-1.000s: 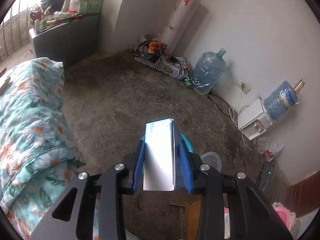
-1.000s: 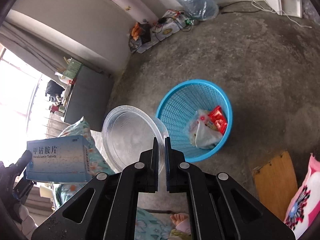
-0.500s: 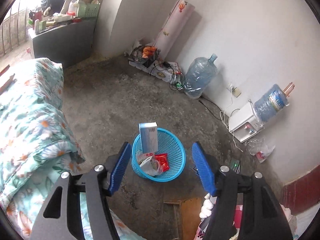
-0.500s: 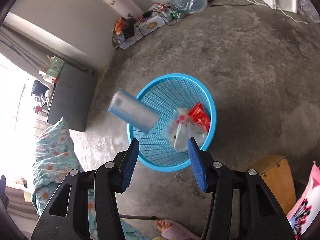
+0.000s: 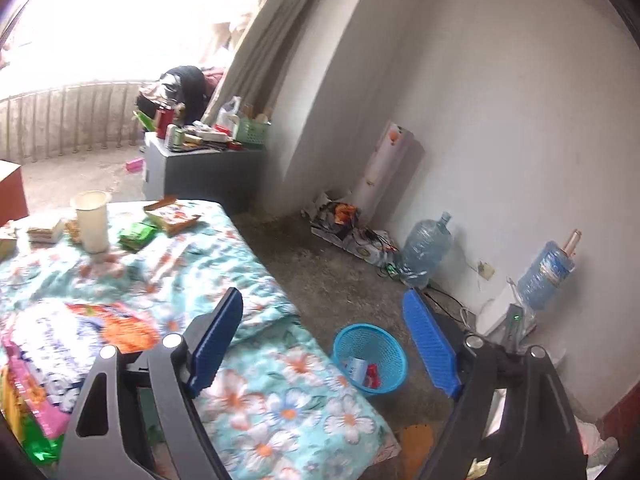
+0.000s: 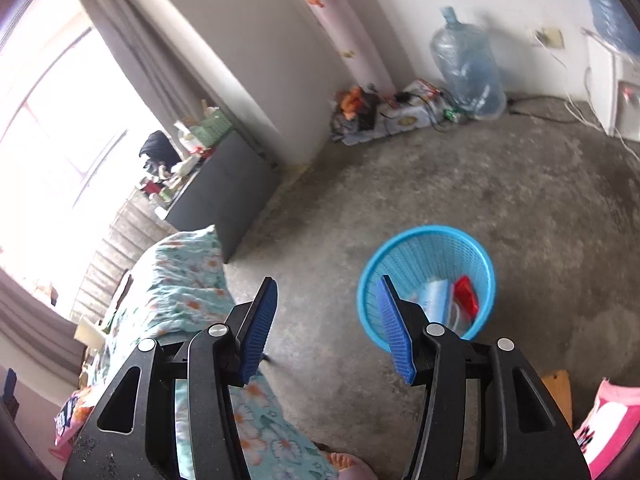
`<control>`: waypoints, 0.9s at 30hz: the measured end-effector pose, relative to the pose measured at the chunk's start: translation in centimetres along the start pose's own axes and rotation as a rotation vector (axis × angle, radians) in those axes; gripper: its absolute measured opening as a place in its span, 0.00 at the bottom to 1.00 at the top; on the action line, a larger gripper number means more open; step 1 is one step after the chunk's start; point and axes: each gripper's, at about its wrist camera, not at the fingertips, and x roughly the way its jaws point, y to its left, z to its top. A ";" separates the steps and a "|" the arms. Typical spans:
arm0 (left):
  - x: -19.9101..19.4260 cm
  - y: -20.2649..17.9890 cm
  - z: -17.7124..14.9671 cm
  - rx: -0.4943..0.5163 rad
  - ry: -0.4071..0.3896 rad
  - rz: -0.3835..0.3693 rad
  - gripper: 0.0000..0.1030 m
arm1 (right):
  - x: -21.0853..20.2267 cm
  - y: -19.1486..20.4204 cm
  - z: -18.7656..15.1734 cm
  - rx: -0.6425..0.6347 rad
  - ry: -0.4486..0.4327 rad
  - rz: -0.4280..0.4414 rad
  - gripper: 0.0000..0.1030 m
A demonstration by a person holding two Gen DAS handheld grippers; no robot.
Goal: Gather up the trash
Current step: 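Return the right tool to the bed and grasp the orange snack bag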
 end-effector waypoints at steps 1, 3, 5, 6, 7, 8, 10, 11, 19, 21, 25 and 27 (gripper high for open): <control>-1.7 1.4 -0.2 -0.007 -0.024 0.044 0.81 | -0.8 1.7 0.1 -0.039 -0.008 0.032 0.53; -5.2 4.4 -0.6 -0.031 -0.066 0.122 0.84 | -2.2 5.0 0.0 -0.115 -0.011 0.092 0.57; -8.8 7.5 -1.3 -0.073 -0.111 0.204 0.85 | -3.1 8.2 -0.3 -0.179 0.012 0.171 0.61; -10.5 8.8 -1.9 -0.096 -0.129 0.234 0.86 | -3.3 9.8 -0.5 -0.202 0.035 0.214 0.62; -11.9 10.1 -2.5 -0.120 -0.137 0.269 0.87 | -3.3 11.3 -0.9 -0.222 0.068 0.259 0.62; -13.3 11.4 -3.2 -0.142 -0.147 0.305 0.87 | -3.1 12.8 -1.3 -0.239 0.108 0.303 0.62; -15.4 13.3 -4.8 -0.193 -0.162 0.354 0.87 | -2.3 15.8 -2.3 -0.242 0.206 0.396 0.63; -16.3 14.2 -5.6 -0.224 -0.161 0.371 0.87 | -1.7 17.2 -2.9 -0.237 0.259 0.446 0.63; -19.6 16.6 -11.2 -0.296 -0.160 0.435 0.87 | 2.8 26.9 -11.5 -0.161 0.622 0.644 0.63; -19.8 16.7 -12.3 -0.276 -0.160 0.456 0.87 | 4.8 28.2 -14.3 -0.077 0.738 0.634 0.63; -20.3 17.6 -13.8 -0.281 -0.175 0.458 0.87 | 8.1 29.0 -17.8 0.079 0.861 0.598 0.63; -20.3 18.3 -14.4 -0.282 -0.174 0.469 0.87 | 9.4 29.3 -18.4 0.134 0.874 0.574 0.63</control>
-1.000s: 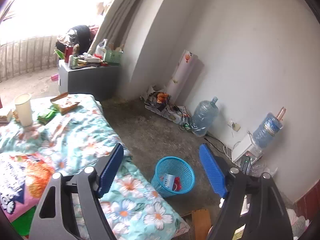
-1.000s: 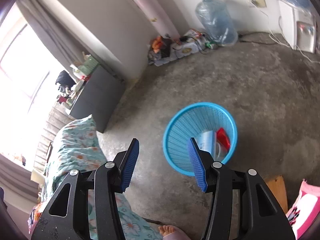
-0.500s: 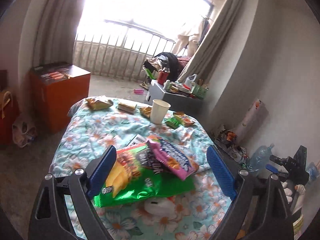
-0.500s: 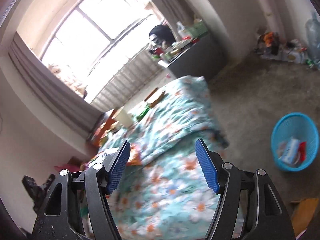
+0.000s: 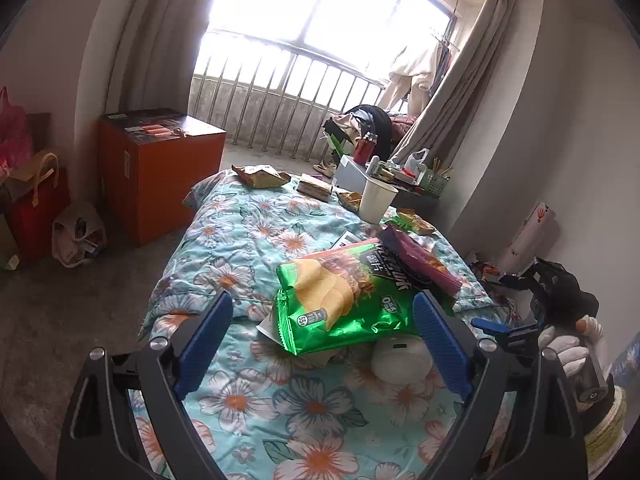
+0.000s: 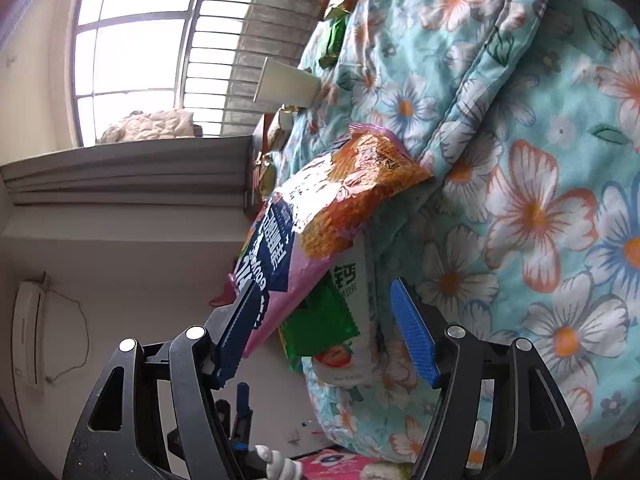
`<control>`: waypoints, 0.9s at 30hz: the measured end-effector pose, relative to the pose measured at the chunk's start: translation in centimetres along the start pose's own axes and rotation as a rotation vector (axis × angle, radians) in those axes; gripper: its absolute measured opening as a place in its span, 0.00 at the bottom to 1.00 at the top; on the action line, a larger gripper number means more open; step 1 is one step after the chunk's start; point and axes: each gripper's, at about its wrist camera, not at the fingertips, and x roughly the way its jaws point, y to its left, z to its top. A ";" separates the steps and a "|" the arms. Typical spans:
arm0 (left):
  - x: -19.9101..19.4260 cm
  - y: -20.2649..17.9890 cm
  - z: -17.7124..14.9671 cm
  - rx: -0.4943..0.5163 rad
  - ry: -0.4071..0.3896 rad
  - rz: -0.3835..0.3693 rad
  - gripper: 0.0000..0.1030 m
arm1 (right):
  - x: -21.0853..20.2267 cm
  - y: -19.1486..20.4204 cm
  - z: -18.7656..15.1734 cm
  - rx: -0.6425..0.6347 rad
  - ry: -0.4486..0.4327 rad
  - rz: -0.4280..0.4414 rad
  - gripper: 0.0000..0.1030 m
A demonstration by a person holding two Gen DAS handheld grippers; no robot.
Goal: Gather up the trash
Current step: 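Return the right tool to the bed and grasp the orange snack bag, then lift the orange snack bag with the right tool while the left moves toward the green chip bag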
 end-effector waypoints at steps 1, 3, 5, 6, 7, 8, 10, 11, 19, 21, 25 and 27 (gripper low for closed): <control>0.3 0.4 -0.1 -0.004 0.003 0.007 0.87 | 0.5 -0.2 0.3 0.025 -0.004 0.006 0.63; 0.5 1.3 -0.3 -0.026 0.009 0.014 0.87 | 1.3 -0.3 1.1 0.062 -0.010 0.016 0.63; 0.7 2.3 -0.5 -0.056 0.011 0.016 0.87 | 2.1 -0.2 2.1 0.081 -0.016 0.020 0.63; 0.8 2.7 -0.6 -0.065 0.008 0.021 0.87 | 2.5 -0.2 2.5 0.095 -0.017 0.021 0.63; 0.9 3.2 -0.6 -0.073 0.004 0.030 0.87 | 2.9 -0.3 2.8 0.117 -0.017 0.026 0.63; 1.0 3.6 -0.7 -0.081 0.002 0.035 0.87 | 3.2 -0.4 3.0 0.135 -0.015 0.033 0.63; 1.1 4.2 -0.7 -0.093 0.003 0.044 0.87 | 3.6 -0.5 3.3 0.168 -0.017 0.043 0.63; 1.1 4.6 -0.7 -0.099 0.003 0.041 0.87 | 3.9 -0.5 3.5 0.180 -0.019 0.051 0.63; 2.7 5.7 -0.8 -0.080 0.039 0.004 0.87 | 4.5 -0.8 4.3 0.268 -0.069 0.113 0.49; 2.9 5.8 -0.9 -0.079 0.045 -0.007 0.87 | 4.0 -1.8 4.3 0.305 -0.068 0.130 0.39; 3.3 5.6 -1.1 -0.073 0.069 -0.036 0.87 | 4.1 -3.0 3.9 0.371 -0.073 0.170 0.20; 3.5 5.5 -1.2 -0.062 0.079 -0.048 0.87 | 4.0 -3.3 3.7 0.378 -0.081 0.197 0.16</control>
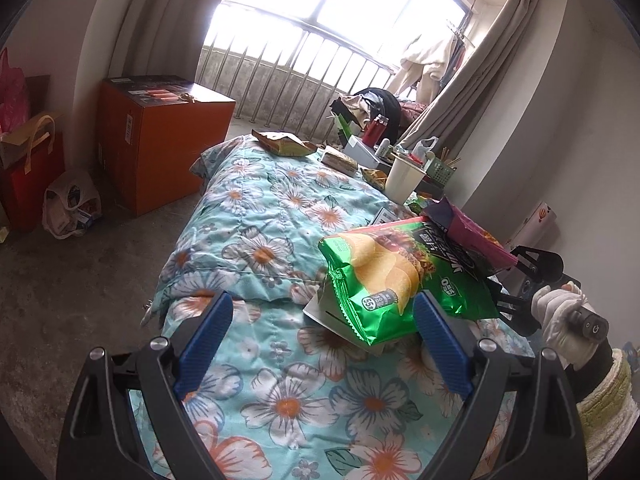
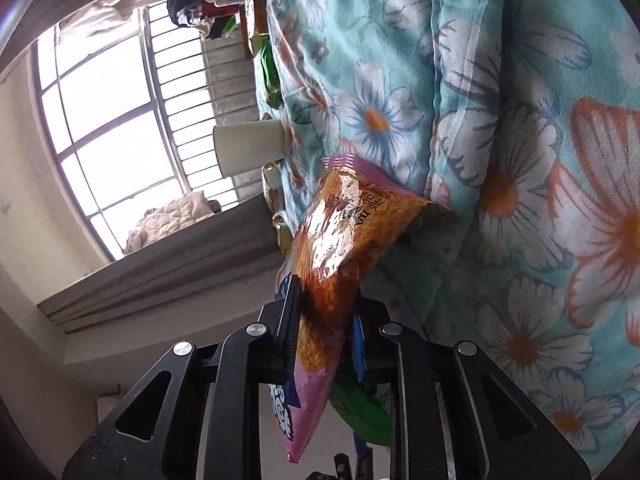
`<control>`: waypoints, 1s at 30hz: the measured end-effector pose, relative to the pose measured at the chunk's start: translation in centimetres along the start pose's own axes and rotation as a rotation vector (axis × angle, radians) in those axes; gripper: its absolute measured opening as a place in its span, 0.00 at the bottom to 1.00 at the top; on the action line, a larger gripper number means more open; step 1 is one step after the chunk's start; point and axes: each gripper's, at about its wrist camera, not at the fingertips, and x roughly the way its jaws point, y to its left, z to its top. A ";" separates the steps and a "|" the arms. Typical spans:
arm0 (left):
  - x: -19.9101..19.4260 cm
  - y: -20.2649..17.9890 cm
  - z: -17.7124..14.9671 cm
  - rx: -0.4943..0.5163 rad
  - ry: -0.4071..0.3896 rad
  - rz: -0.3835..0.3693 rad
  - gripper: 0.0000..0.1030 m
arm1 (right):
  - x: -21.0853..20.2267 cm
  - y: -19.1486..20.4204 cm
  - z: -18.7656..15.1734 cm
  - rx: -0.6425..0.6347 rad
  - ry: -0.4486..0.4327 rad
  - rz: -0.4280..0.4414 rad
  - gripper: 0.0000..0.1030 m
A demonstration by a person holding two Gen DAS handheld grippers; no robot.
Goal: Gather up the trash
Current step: 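Lift the orange snack bag with the right tool while the left moves toward the green chip bag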
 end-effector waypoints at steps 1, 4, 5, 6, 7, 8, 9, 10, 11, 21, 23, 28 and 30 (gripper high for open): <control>0.1 0.0 0.0 0.004 0.005 -0.001 0.87 | -0.1 -0.2 0.0 0.003 -0.001 0.017 0.14; 0.5 0.0 0.1 0.000 0.008 -0.012 0.87 | -0.3 -0.7 -0.2 0.032 0.010 0.069 0.09; 0.7 0.0 0.1 -0.004 0.010 -0.017 0.87 | -0.4 -0.8 -0.2 0.036 0.010 0.082 0.08; 0.9 0.0 0.2 -0.005 0.013 -0.021 0.87 | -0.8 -0.8 -0.3 0.037 0.010 0.096 0.07; 1.1 0.0 0.2 -0.004 0.016 -0.023 0.87 | -1.1 -0.8 -0.4 0.038 0.013 0.113 0.05; 1.2 -0.1 0.2 0.001 0.020 -0.025 0.87 | -1.3 -0.6 -0.4 0.038 0.019 0.132 0.05; 1.3 -0.2 0.2 0.008 0.023 -0.026 0.87 | -1.3 -0.3 -0.5 0.032 0.021 0.146 0.04; 1.3 -0.2 0.2 0.018 0.023 -0.026 0.87 | -1.4 0.1 -0.5 0.021 0.020 0.156 0.04; 1.3 -0.3 0.2 0.026 0.023 -0.025 0.87 | -1.4 0.3 -0.7 0.013 0.020 0.167 0.04; 1.8 -1.4 0.2 0.035 0.031 -0.033 0.87 | -2.4 0.7 -0.6 0.006 0.050 0.236 0.03; 1.8 -1.9 0.3 0.039 0.029 -0.022 0.87 | -2.8 0.9 -0.4 0.000 0.057 0.251 0.03; 1.6 -2.7 0.8 0.033 0.011 0.011 0.87 | -4.4 0.8 -0.1 -0.012 0.066 0.281 0.03; 1.3 -3.1 1.1 0.029 -0.001 0.027 0.87 | -5.2 0.4 0.0 -0.008 0.073 0.293 0.03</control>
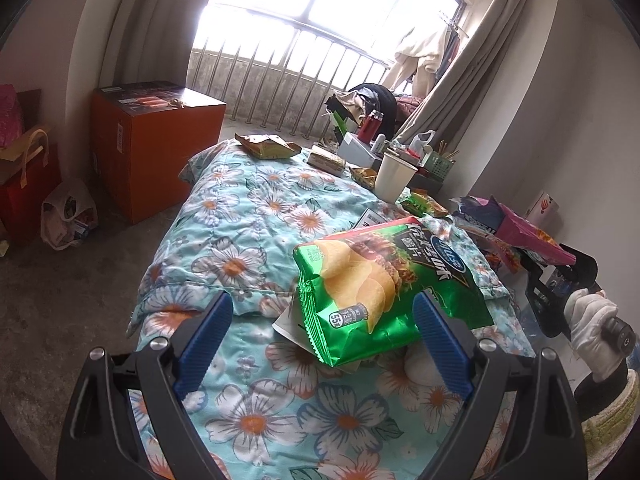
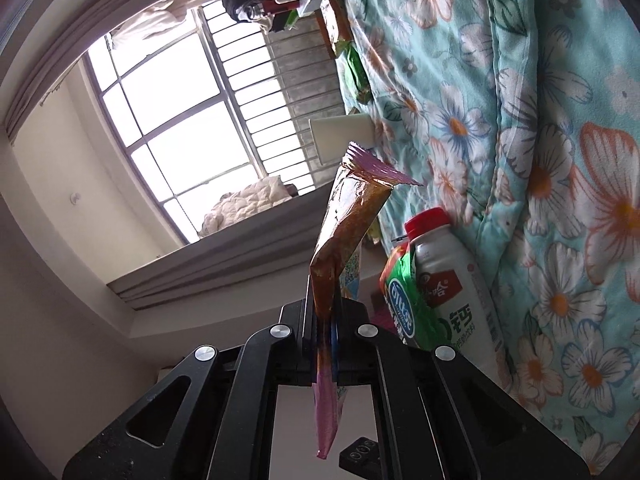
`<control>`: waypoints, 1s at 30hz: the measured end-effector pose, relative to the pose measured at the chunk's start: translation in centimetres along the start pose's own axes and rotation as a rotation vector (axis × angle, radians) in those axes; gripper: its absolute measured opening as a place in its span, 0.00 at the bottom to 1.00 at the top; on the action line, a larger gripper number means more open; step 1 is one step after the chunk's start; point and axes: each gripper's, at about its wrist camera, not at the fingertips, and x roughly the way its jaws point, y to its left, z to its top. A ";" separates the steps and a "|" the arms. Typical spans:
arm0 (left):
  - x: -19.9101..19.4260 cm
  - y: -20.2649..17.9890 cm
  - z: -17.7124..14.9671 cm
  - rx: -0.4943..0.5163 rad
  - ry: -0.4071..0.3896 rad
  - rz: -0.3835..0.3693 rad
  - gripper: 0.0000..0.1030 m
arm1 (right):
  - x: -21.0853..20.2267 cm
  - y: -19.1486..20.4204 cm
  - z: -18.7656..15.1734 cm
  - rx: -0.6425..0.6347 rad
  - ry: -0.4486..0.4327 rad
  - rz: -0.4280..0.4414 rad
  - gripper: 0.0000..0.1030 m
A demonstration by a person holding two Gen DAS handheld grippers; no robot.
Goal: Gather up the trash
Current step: 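Lift the orange snack bag with the right tool while the left moves toward the green chip bag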
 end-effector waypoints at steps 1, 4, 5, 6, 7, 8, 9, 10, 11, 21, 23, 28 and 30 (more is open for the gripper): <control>-0.2 -0.2 0.1 -0.001 -0.008 0.008 0.87 | -0.4 -0.2 0.0 0.001 0.003 0.003 0.03; -0.8 -0.8 0.5 -0.005 -0.031 0.034 0.87 | -1.7 -0.7 0.0 0.016 0.014 0.019 0.03; -1.0 -1.0 0.6 -0.013 -0.039 0.036 0.87 | -2.1 -0.7 -0.2 0.017 0.017 0.024 0.03; -1.2 -1.1 0.6 -0.024 -0.047 0.036 0.87 | -2.6 -0.6 -0.4 0.010 0.019 0.027 0.03; -1.4 -1.3 0.7 -0.033 -0.052 0.034 0.87 | -3.1 -0.5 -0.6 0.005 0.021 0.033 0.03; -1.5 -1.6 0.8 -0.036 -0.056 0.033 0.87 | -3.8 -0.4 -0.9 0.002 0.023 0.043 0.03; -1.7 -1.9 0.8 -0.030 -0.061 0.037 0.87 | -4.5 -0.2 -1.1 -0.008 0.021 0.049 0.03; -2.0 -2.3 0.8 -0.018 -0.066 0.046 0.87 | -5.2 -0.1 -1.3 -0.024 0.016 0.048 0.03; -2.2 -2.6 0.8 -0.004 -0.068 0.051 0.87 | -5.8 -0.2 -1.7 -0.036 0.019 0.042 0.03; -5.4 -4.0 -0.1 0.110 -0.099 0.024 0.87 | -9.8 -0.1 -5.8 -0.237 0.211 -0.030 0.03; -5.0 -4.5 -0.6 0.165 -0.073 0.016 0.87 | -11.1 -0.1 -6.2 -0.301 0.209 -0.103 0.03; -4.2 -6.8 -2.4 0.320 -0.062 0.034 0.87 | -12.2 -1.6 -6.0 -0.372 0.185 -0.236 0.04; -3.4 -7.9 -3.1 0.408 -0.065 0.074 0.87 | -11.2 -1.7 -5.5 -0.397 0.188 -0.260 0.04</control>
